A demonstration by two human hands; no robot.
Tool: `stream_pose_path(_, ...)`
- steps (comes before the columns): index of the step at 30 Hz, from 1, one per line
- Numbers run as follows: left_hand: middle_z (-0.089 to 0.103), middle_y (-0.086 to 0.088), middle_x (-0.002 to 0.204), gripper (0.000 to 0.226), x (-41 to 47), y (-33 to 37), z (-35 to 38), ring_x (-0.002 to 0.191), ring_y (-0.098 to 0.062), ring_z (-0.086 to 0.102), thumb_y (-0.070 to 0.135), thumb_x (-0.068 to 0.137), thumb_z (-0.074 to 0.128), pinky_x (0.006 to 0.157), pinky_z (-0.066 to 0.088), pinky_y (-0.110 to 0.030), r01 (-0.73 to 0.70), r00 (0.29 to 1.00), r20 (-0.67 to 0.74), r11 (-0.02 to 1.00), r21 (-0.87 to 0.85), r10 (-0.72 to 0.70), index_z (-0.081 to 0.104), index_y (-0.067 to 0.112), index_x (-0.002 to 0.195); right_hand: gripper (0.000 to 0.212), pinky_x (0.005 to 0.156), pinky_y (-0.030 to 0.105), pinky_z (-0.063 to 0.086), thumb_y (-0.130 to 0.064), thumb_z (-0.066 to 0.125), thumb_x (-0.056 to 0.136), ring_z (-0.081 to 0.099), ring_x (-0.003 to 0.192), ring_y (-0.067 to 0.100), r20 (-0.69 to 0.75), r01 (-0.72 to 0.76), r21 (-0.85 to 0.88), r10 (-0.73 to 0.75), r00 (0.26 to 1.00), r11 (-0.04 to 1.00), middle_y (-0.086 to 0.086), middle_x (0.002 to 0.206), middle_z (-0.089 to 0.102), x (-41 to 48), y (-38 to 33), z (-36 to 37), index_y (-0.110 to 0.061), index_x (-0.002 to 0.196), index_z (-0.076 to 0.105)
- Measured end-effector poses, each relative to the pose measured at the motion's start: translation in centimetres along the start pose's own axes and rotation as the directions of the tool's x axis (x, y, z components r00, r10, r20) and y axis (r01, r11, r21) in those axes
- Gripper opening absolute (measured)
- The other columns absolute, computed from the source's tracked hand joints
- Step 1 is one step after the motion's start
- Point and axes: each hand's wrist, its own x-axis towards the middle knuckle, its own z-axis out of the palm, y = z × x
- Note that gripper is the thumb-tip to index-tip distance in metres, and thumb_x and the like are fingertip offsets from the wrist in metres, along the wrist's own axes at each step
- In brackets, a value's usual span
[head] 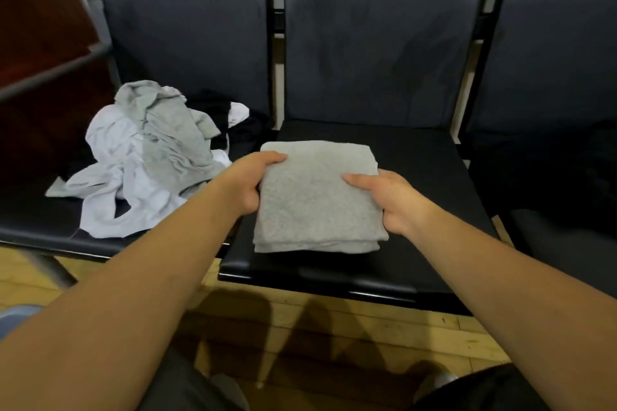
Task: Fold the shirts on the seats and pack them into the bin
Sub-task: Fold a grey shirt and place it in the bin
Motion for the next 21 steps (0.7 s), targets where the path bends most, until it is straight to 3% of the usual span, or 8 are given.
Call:
stream_pose_path(6, 0.077, -0.010, 0.089, 0.026, -4.1, 1.7, -9.6, 0.076, -0.024, 0.075, 0.025, 0.098, 0.059, 0.061, 0.060, -0.032, -0.150, 0.988, -0.070, 0.977, -0.152, 0.140, 0.065, 0.008, 0.117, 0.033, 0.076, 0.038, 0.061, -0.016, 0.076, 0.088, 0.075, 0.094, 0.022, 0.194, 0.128, -0.095, -0.108, 0.975, 0.987, 0.006, 0.106, 0.077, 0.7, -2.3, 9.9, -0.014, 0.120, 0.067)
stream_pose_path(11, 0.074, -0.013, 0.110, 0.041, -8.1, 1.0, -20.7, 0.097, -0.031, 0.072, 0.032, 0.093, 0.064, 0.076, 0.058, -0.042, -0.322, 0.934, -0.262, 0.888, -0.328, 0.242, 0.062, 0.012, 0.129, 0.037, 0.078, 0.040, 0.062, -0.014, 0.077, 0.088, 0.074, 0.095, 0.025, 0.367, 0.174, -0.137, -0.113, 0.924, 0.975, 0.007, 0.109, 0.075, 1.7, -1.1, 23.0, -0.013, 0.122, 0.063)
stream_pose_path(14, 0.072, -0.014, 0.115, 0.042, -10.9, -2.4, -27.4, 0.096, -0.031, 0.071, 0.034, 0.097, 0.056, 0.079, 0.056, -0.041, -0.382, 0.893, -0.394, 0.829, -0.409, 0.217, 0.060, 0.010, 0.131, 0.036, 0.080, 0.041, 0.062, -0.015, 0.078, 0.086, 0.073, 0.096, 0.027, 0.480, 0.191, -0.208, -0.070, 0.874, 0.959, 0.007, 0.106, 0.074, 1.5, 1.8, 31.0, -0.014, 0.120, 0.065)
stream_pose_path(17, 0.077, -0.011, 0.099, 0.038, -13.8, -7.2, -33.0, 0.083, -0.028, 0.075, 0.037, 0.101, 0.048, 0.074, 0.056, -0.037, -0.400, 0.869, -0.474, 0.768, -0.501, 0.143, 0.061, 0.012, 0.126, 0.036, 0.074, 0.037, 0.062, -0.008, 0.074, 0.089, 0.072, 0.093, 0.027, 0.583, 0.172, -0.272, 0.019, 0.812, 0.947, 0.011, 0.110, 0.073, 0.6, 6.3, 38.0, -0.009, 0.124, 0.063)
stream_pose_path(21, 0.077, -0.012, 0.106, 0.041, -16.5, -14.6, -38.0, 0.088, -0.027, 0.076, 0.038, 0.102, 0.043, 0.085, 0.051, -0.043, -0.436, 0.826, -0.562, 0.686, -0.582, 0.049, 0.063, 0.011, 0.126, 0.043, 0.082, 0.037, 0.059, -0.006, 0.073, 0.089, 0.069, 0.101, 0.028, 0.638, 0.188, -0.397, 0.123, 0.760, 0.898, 0.010, 0.116, 0.070, -0.4, 13.5, 44.5, -0.008, 0.130, 0.061)
